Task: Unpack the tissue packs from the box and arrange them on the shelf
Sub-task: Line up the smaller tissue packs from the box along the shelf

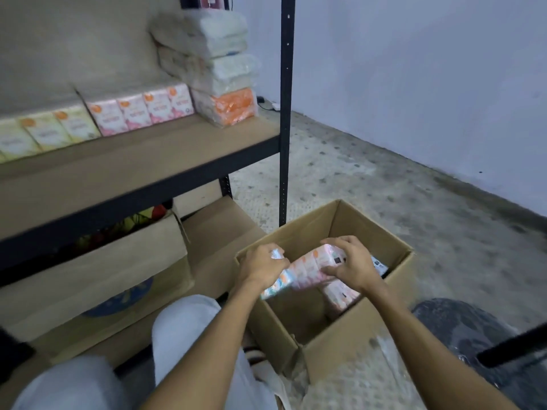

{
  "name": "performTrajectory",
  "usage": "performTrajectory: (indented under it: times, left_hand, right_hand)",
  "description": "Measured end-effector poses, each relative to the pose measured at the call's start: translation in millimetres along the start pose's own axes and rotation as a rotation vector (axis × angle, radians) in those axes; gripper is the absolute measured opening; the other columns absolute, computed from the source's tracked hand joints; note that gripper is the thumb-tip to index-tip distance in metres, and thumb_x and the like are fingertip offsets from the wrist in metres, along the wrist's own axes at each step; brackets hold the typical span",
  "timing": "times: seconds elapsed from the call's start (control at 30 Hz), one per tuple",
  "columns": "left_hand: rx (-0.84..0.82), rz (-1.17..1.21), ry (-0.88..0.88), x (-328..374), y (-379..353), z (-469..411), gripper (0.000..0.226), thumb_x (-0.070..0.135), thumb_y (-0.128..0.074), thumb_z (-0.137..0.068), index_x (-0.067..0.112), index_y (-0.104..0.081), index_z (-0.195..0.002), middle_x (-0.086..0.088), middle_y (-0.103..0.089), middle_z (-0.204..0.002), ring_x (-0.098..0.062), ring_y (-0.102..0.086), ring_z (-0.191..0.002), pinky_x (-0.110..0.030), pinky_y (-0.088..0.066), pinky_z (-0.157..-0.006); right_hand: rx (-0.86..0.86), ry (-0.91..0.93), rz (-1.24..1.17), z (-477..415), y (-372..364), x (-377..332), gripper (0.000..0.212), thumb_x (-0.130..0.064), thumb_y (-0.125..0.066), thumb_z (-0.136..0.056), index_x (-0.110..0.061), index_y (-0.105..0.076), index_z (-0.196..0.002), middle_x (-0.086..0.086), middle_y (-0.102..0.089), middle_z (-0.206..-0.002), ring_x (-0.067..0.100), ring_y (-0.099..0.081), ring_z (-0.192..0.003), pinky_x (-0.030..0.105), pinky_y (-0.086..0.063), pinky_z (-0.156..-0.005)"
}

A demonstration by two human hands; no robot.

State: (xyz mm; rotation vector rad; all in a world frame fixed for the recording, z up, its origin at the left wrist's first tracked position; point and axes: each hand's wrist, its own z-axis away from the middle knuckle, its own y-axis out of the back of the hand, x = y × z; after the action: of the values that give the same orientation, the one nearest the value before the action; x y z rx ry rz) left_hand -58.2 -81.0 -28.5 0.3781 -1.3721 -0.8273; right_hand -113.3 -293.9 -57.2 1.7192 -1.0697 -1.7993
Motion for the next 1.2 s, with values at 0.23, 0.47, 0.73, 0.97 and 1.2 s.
performTrajectory:
  times: [0.23,0.47,0.73,0.97,1.2]
  left_hand:
    - [0.178,0.055,-0.093,10,55,32,0.025,0.043,-0.065,-0.070,0.038,-0.069,-0.095,0.004,-0.069,-0.091,-0.014,-0.065,-0.076,-0.033,-0.057,-0.070]
    - [0.357,0.149,-0.198,22,112,70,0.035,0.048,-0.060,-0.061,0.046,-0.066,-0.096,0.010,-0.069,-0.091,-0.012,-0.066,-0.079,-0.035,-0.058,-0.071]
    - [0.569,0.265,-0.344,45,179,110,0.027,0.041,-0.065,-0.063,0.047,-0.069,-0.088,0.015,-0.068,-0.088,-0.011,-0.065,-0.082,-0.034,-0.056,-0.072]
    - [0.716,0.361,-0.544,47,242,139,0.024,0.027,-0.067,-0.067,0.035,-0.072,-0.089,0.016,-0.068,-0.104,-0.015,-0.066,-0.091,-0.048,-0.058,-0.065]
    - [0.853,0.276,-0.573,20,291,143,0.026,0.021,-0.070,-0.069,0.034,-0.072,-0.091,0.006,-0.071,-0.094,-0.021,-0.066,-0.065,-0.041,-0.055,-0.049]
  right_hand:
    - [0.191,0.138,-0.022,25,34,-50,0.055,-0.021,-0.080,-0.070,-0.030,-0.062,-0.120,0.001,-0.051,-0.121,0.015,-0.046,-0.111,0.022,-0.033,-0.089]
    - [0.391,0.258,-0.038,40,80,-107,0.051,-0.022,-0.081,-0.067,-0.028,-0.064,-0.115,-0.002,-0.056,-0.111,0.010,-0.046,-0.102,0.018,-0.030,-0.082]
    - [0.564,0.377,-0.117,47,116,-168,0.049,-0.028,-0.080,-0.066,-0.030,-0.063,-0.113,-0.002,-0.054,-0.116,0.005,-0.043,-0.104,0.029,-0.046,-0.083]
    - [0.646,0.463,-0.237,40,139,-216,0.048,-0.031,-0.081,-0.066,-0.034,-0.064,-0.111,-0.003,-0.057,-0.118,0.004,-0.049,-0.109,0.009,-0.037,-0.082]
    - [0.606,0.544,-0.375,11,117,-270,0.049,-0.027,-0.082,-0.064,-0.031,-0.065,-0.110,-0.002,-0.057,-0.116,0.005,-0.052,-0.108,0.018,-0.041,-0.091]
